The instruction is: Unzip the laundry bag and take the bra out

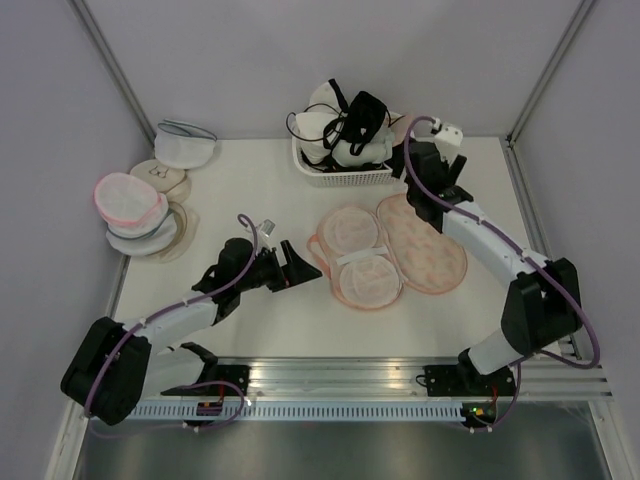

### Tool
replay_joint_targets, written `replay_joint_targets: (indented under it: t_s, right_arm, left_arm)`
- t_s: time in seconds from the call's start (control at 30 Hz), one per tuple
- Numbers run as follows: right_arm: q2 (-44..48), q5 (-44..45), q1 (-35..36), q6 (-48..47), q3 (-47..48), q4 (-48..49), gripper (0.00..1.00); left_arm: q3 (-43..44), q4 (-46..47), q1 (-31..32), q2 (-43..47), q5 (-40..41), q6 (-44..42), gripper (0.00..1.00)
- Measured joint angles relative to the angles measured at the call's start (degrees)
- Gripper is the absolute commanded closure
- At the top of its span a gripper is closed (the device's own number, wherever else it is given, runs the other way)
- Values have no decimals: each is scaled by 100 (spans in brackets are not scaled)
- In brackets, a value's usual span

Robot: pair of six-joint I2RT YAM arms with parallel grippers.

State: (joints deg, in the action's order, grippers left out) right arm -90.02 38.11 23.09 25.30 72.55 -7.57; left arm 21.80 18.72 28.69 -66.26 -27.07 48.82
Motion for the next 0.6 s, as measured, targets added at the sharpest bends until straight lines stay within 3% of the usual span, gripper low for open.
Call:
replay_joint_targets:
  t_s: [0.17,0.4,0.6]
  right_arm:
    - [855,505,-179,675,-1508,-966,2]
    - [2035,518,-1029,1436,-3405,-1749,2]
    - [2531,267,-1235,1740,-3746,-1825,2]
  left_arm:
    - [-11,-269,0,378,0,-4,1]
    - [-15,-684,0,857,2,-35,0]
    - [-131,-831,0,935,26,-33,0]
